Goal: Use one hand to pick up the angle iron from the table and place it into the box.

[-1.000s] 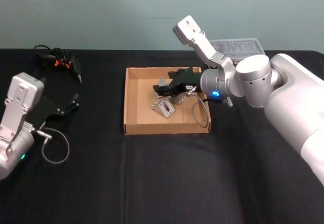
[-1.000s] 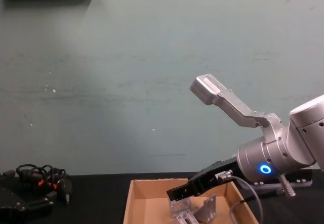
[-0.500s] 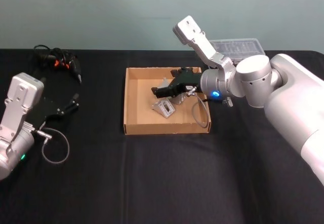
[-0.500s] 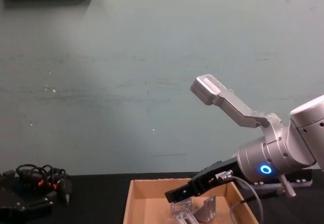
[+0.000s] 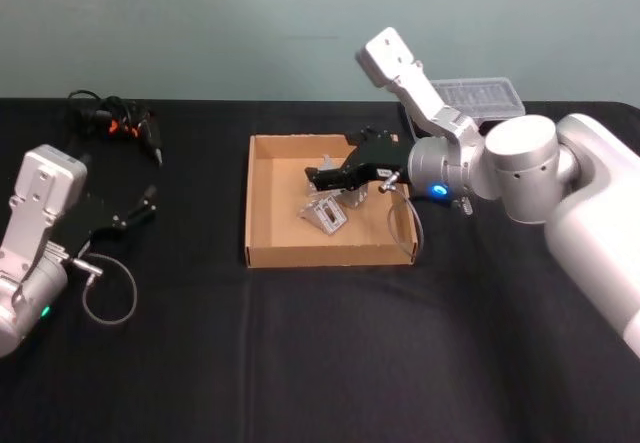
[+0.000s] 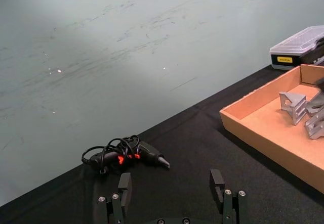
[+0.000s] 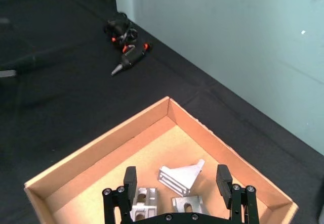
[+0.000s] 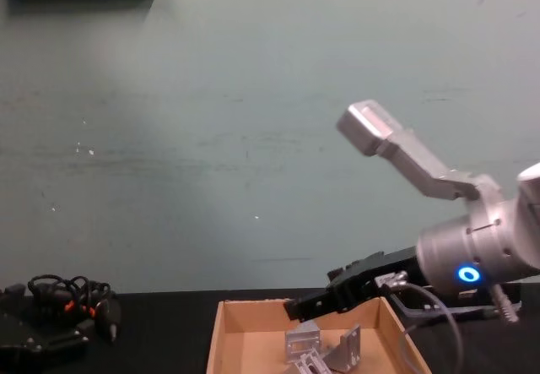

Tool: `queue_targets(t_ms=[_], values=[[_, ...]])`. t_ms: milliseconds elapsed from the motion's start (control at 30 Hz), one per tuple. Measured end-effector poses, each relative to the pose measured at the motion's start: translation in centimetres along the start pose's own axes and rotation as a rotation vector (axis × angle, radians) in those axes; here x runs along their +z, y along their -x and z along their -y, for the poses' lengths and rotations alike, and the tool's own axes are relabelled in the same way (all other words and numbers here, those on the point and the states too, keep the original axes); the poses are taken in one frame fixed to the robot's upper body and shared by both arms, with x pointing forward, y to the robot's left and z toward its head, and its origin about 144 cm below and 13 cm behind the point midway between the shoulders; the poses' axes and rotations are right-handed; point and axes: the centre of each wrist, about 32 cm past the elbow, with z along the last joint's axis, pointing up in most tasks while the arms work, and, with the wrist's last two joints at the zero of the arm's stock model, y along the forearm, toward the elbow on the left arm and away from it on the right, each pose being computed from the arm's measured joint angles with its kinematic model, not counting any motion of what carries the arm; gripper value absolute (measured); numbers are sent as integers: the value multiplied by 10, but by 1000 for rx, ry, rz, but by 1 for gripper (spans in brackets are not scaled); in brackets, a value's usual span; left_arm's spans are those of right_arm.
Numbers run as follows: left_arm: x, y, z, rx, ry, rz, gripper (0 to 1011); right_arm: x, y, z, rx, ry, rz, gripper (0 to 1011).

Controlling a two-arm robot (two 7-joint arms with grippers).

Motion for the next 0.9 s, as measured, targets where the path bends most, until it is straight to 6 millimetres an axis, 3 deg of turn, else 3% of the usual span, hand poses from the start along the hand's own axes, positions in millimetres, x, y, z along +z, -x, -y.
queue_targets(t_ms=[400,500,900], values=[[0,0,0,0,0,0,1011,-19,22,58,-26,-154,-4,1003],[0,0,0,0,0,0,1011,-32,33,74,-30,-209,-2,1003],[0,0,0,0,0,0,1011,-72,58,98,-66,-302,-13,1003]])
